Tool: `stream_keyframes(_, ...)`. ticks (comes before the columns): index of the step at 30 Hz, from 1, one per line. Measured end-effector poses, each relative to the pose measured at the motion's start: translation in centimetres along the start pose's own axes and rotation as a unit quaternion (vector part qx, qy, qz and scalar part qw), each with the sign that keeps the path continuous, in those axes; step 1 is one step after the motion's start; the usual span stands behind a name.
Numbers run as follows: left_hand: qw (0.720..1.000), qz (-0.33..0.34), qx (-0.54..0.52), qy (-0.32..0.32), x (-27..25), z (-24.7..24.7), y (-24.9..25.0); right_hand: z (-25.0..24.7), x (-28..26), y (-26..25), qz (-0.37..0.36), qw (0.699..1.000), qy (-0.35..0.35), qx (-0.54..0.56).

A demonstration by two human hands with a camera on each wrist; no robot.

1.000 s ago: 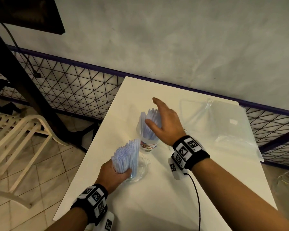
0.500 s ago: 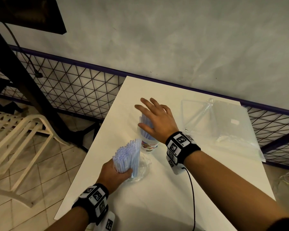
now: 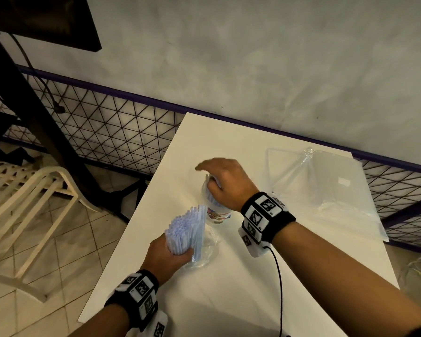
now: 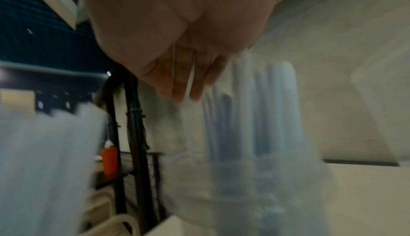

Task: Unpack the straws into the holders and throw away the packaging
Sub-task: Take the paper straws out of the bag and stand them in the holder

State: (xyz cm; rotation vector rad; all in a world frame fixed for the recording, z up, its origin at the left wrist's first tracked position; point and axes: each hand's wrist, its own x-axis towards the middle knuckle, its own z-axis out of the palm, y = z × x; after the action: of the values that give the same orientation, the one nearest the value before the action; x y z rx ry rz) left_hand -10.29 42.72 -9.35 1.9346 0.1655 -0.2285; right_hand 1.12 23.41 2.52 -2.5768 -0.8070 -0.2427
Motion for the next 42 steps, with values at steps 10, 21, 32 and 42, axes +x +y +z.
stream_keyframes(10, 1.000, 0.017, -0.005, -0.004, 0.0, 0.1, -0.2, -0.4, -3.2, -3.2, -0.015, 0.964, -0.263, 0.037)
stream_keyframes(21, 1.000, 0.021, 0.000, -0.005, 0.2, 0.1, -0.9, 3.1, -8.7, -4.2, 0.234, 0.910, 0.006, 0.343)
stream_keyframes(32, 1.000, 0.025, 0.001, -0.003, 0.1, 0.0, -0.6, 4.0, -10.8, -3.7, 0.262, 0.865, 0.084, 0.420)
stream_keyframes(42, 1.000, 0.016, 0.009, -0.020, 0.1, 0.2, -0.6, 5.8, -11.8, -4.0, 0.287, 0.858, 0.041, 0.425)
